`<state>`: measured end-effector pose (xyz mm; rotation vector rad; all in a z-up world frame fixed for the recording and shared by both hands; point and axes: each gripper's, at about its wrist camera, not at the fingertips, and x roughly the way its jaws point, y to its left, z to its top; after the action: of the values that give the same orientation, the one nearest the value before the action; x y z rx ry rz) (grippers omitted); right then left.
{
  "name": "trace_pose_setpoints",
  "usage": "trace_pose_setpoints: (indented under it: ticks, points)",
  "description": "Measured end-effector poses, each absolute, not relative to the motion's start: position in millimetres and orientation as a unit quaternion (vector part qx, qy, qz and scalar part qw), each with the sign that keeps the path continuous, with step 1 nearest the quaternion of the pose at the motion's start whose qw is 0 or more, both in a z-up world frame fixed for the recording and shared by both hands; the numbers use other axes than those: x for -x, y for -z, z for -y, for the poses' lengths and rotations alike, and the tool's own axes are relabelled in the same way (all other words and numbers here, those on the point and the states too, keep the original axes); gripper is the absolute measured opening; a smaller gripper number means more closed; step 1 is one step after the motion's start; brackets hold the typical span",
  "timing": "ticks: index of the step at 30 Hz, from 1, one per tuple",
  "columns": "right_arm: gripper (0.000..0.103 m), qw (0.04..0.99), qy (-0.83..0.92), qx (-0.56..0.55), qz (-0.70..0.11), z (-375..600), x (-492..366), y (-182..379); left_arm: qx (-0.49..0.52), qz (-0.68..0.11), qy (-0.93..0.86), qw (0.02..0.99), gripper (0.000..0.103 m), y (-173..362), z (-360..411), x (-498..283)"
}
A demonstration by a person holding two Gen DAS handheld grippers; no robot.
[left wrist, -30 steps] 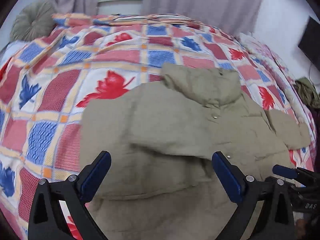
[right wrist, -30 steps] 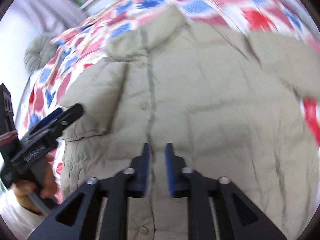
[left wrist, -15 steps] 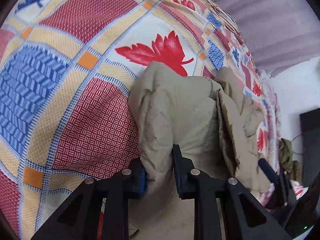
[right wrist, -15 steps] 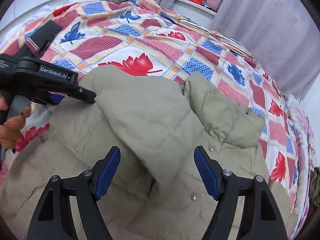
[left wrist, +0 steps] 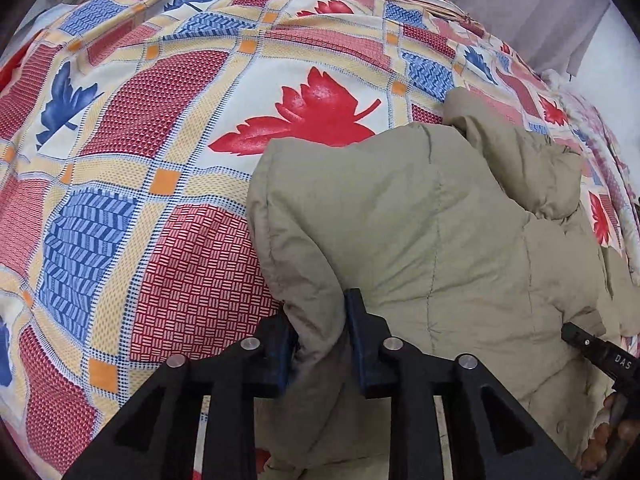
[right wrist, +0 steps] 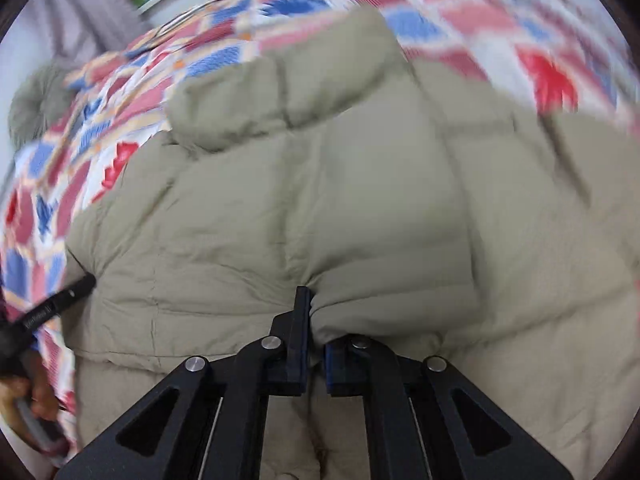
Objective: Fold large clothes
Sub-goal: 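Fold the side panel with the sleeve inward over the body with the left gripper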
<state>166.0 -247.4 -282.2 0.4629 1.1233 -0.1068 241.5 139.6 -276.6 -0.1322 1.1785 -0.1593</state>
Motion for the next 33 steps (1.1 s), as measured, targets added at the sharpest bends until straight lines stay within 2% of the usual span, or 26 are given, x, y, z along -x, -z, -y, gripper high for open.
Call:
trace_pose_setpoints:
  ticks: [1,2,4,6,7,9,10,11,15,20,22,24,29,30,33]
  points:
    - [0.015,0.813,0.045,-0.246,-0.525,255.5,-164.2,283.7,0.053,-0.554,0.057,0.829,0.059,273.1,-142.2,-240.8]
    - [0.017,0.806,0.047,-0.267,-0.526,263.1,-162.1,282.9,0.037,-0.549,0.03,0.834,0.066,266.2,-147.0,-238.9]
    - [0.034,0.797,0.054,-0.29,-0.527,276.7,-154.4,274.8,0.032,-0.533,0.019,0.845,0.067,250.9,-161.0,-230.4]
    - [0.042,0.799,0.073,-0.294,-0.519,288.8,-140.4,260.7,0.046,-0.517,0.029,0.854,0.067,233.9,-174.3,-223.6]
    - [0.042,0.804,0.087,-0.29,-0.513,295.0,-132.2,251.5,0.05,-0.51,0.033,0.858,0.054,226.8,-178.3,-223.6]
    - [0.041,0.82,0.119,-0.269,-0.491,304.0,-121.9,232.9,0.051,-0.512,0.05,0.856,0.038,220.1,-178.7,-232.2]
    - [0.029,0.831,0.119,-0.26,-0.477,306.4,-123.1,223.1,0.054,-0.514,0.06,0.854,0.038,220.0,-175.7,-239.9]
    - [0.023,0.839,0.112,-0.253,-0.468,306.4,-128.4,217.1,0.055,-0.511,0.063,0.855,0.038,220.9,-170.8,-246.7]
    - [0.021,0.856,0.057,-0.223,-0.463,290.9,-178.9,216.0,0.031,-0.517,0.063,0.853,0.038,244.3,-137.0,-267.4]
    - [0.019,0.836,0.057,-0.171,-0.518,275.9,-218.2,267.5,0.022,-0.539,0.035,0.842,0.039,284.3,-122.2,-266.1]
    - [0.005,0.835,0.057,-0.171,-0.519,282.6,-211.9,282.5,0.026,-0.538,0.034,0.842,0.041,289.8,-122.8,-264.5]
    - [0.001,0.84,0.05,-0.172,-0.511,287.0,-203.1,283.0,0.017,-0.539,0.032,0.842,0.042,289.9,-121.0,-265.7]
    - [0.002,0.842,0.08,-0.156,-0.51,302.0,-184.6,267.5,0.014,-0.55,0.019,0.835,0.042,278.4,-122.8,-267.0]
    - [0.009,0.84,0.09,-0.159,-0.512,309.5,-179.9,263.4,0.012,-0.55,0.017,0.835,0.042,273.6,-123.9,-266.7]
    - [0.009,0.838,0.091,-0.17,-0.51,328.1,-162.2,251.4,0.003,-0.546,0.013,0.838,0.042,253.9,-123.4,-257.2]
